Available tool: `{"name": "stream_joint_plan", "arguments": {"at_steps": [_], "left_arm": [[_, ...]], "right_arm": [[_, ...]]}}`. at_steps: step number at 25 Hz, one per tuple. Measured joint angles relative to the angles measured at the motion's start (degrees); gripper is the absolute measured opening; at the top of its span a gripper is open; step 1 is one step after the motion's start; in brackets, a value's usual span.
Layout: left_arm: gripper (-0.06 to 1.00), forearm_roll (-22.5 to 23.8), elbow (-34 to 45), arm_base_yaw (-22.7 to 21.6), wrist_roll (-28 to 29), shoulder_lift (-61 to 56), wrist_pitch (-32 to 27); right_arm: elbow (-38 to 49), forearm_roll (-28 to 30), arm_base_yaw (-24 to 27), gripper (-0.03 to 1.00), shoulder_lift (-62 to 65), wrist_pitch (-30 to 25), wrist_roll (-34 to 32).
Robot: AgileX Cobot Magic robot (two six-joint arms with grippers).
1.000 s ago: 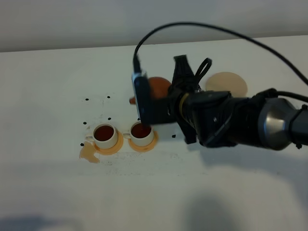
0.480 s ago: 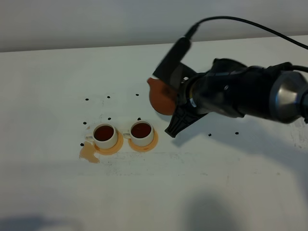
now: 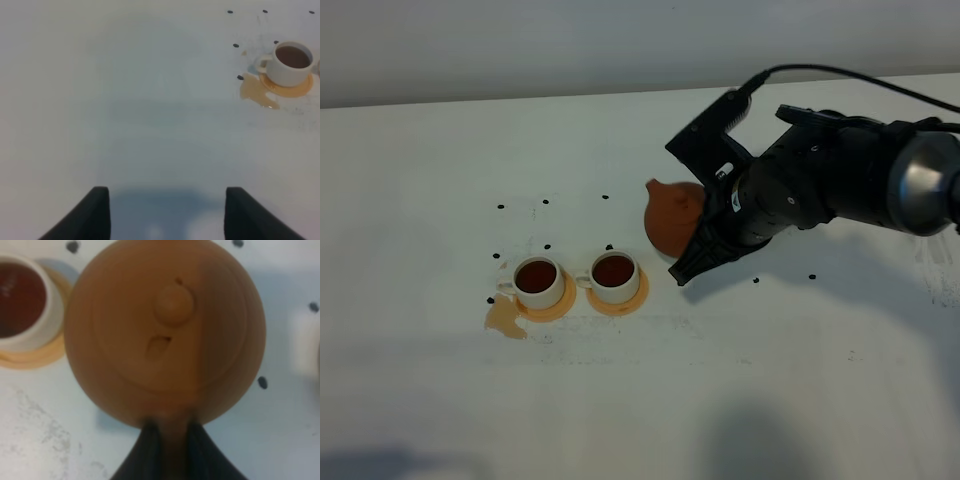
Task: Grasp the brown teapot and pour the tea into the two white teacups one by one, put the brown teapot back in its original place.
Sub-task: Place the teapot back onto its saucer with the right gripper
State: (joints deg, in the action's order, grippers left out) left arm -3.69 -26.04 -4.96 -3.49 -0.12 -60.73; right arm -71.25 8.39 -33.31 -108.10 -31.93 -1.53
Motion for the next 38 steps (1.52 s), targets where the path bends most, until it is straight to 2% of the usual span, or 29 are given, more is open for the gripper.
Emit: {"name": "stream_joint_plan", "arguments": {"at_steps": [7, 11, 23, 38], "left_arm": [[0.5, 0.0, 0.0, 0.0, 0.0, 0.0, 0.0], [0.5, 0.0, 0.0, 0.0, 0.0, 0.0, 0.0], [0.5, 0.0, 0.0, 0.0, 0.0, 0.0, -0.05], [0.5, 0.0, 0.0, 0.0, 0.0, 0.0, 0.0]], "right_arm": [[1.1, -3.26, 1.39, 0.11, -3.42, 7.26, 1.05], [1.17, -5.79, 1.39, 0.11, -5.37, 9.52, 2.33], [1.22, -7.26, 2.75, 0.11, -3.0, 9.91, 3.74], [1.22, -6.65, 18.43, 0.11, 0.77, 9.31, 4.55]]}}
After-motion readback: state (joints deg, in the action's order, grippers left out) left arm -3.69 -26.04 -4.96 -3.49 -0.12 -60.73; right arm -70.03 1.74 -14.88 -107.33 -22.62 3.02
